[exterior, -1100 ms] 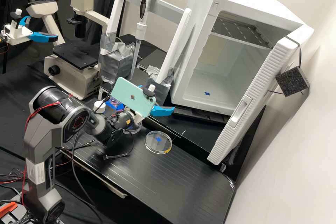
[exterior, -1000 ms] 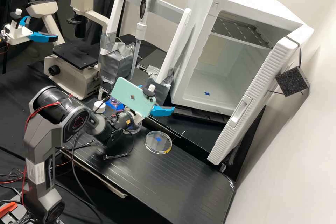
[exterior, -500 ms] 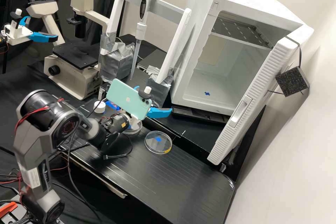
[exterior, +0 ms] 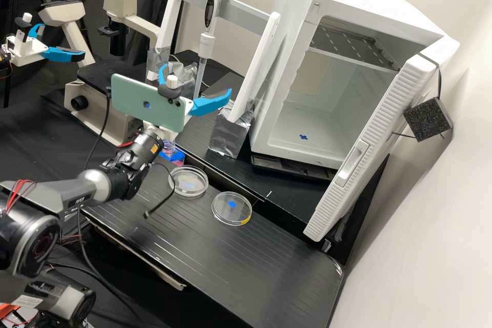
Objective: Use the pipette
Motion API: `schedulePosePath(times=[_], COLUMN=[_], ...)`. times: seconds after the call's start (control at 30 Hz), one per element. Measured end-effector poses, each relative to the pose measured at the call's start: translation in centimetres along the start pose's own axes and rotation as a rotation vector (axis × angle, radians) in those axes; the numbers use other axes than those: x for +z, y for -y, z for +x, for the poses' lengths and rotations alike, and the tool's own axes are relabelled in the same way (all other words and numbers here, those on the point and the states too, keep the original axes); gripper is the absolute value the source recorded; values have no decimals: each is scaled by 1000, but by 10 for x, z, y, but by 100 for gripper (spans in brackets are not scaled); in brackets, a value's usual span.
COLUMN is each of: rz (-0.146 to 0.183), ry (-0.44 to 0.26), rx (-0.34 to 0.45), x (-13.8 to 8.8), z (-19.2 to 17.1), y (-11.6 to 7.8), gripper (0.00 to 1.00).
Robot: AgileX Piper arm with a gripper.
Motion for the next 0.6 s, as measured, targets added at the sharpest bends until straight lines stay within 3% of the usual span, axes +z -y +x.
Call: schedulePosePath(times=[0.27,0.6], rz=[-13,-13], ry=[-26,21], rx=[-98,-191], x=[-36,-48], z=[43,98], y=[-3,-3], gripper=[100,100])
